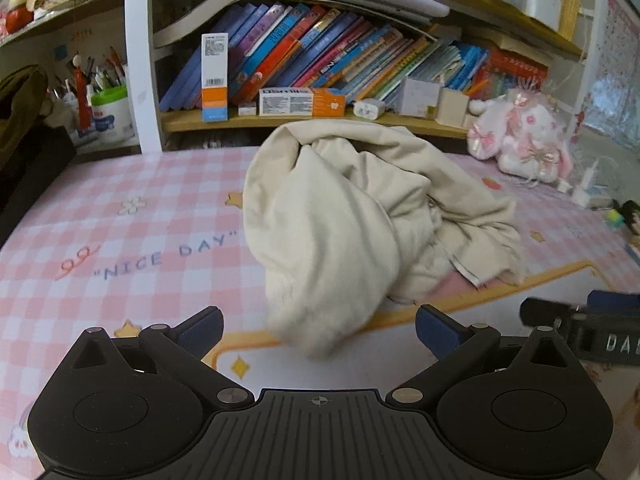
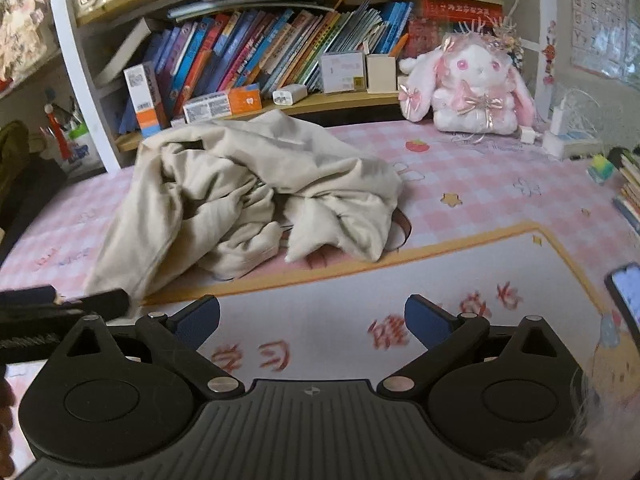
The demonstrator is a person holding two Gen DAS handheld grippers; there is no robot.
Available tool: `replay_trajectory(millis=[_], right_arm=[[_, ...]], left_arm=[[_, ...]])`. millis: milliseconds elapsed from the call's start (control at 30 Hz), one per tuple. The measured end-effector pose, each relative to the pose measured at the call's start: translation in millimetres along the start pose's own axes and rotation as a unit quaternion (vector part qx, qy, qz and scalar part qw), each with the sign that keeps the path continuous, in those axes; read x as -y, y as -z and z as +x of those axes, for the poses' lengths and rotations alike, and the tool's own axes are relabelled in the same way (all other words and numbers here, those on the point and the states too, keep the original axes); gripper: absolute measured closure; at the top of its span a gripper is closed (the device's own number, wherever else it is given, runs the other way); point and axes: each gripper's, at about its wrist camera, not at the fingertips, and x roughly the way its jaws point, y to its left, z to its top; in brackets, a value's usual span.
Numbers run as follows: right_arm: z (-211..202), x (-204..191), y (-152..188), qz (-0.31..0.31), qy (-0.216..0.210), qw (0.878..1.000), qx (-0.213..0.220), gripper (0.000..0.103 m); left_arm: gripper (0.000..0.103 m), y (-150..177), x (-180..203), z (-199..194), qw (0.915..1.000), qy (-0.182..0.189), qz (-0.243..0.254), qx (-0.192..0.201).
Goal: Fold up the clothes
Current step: 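Grasp the beige T-shirt with both grippers and lift it off the mat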
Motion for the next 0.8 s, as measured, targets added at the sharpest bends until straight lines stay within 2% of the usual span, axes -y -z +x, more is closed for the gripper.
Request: replay_trajectory(millis=[133,333,500,533,567,600,633,667,700,733,800], right_arm=[[29.6,14.0,-19.9,0.0,-0.019,1.0,-0.018,0.009],[75.1,38.3,-43.6,0.026,-0.068,0.995,-0.069,0.022],[105.2,52.5,-54.9,0.055,-0.095,0.989,-0.104,0.035],[109.8,54.7,-56.3,0.06,-0.099,0.987,-0.11,0.036],[111.5,56.0,-57.5,0.06,-0.103,0.987,-0.109,0.041],[113.1,57.3,-58.7,0.059,-0.107,0.987,-0.109,0.053],[114.7,59.4,-59.9,0.058,-0.108,0.986,-0.11,0.059],[116.3,61.5,-61.0,0.058,-0.108,0.986,-0.11,0.075],[116.7,65.3,-60.2,0.062,-0.105,0.986,-0.11,0.083],[116.3,70.2,-58.7,0.072,-0.106,0.986,-0.107,0.084],[112.7,79.8,-58.2,0.081,-0.103,0.987,-0.093,0.089]], left_arm=[[0.0,-7.9,6.3,16.8,0.9996,-0.027,0.0,-0.003],[0.0,-20.7,12.3,32.6,0.9979,-0.063,-0.018,-0.006],[0.001,-28.7,13.3,45.1,0.9978,-0.041,-0.048,-0.021],[0.008,-29.6,14.9,47.3,0.9975,-0.041,-0.052,-0.026],[0.019,-30.5,16.6,49.5,0.9972,-0.04,-0.055,-0.032],[0.028,-30.3,18.7,50.6,0.9967,-0.041,-0.057,-0.04],[0.05,-30.1,20.7,51.7,0.9962,-0.043,-0.059,-0.047],[0.072,-29.3,20.3,49.3,0.9954,-0.047,-0.067,-0.05],[0.083,-28.5,19.9,46.8,0.9945,-0.051,-0.075,-0.052],[0.092,-27.7,19.4,44.3,0.9936,-0.055,-0.083,-0.054],[0.096,-28.4,13.2,26.9,0.9925,-0.052,-0.106,-0.033]])
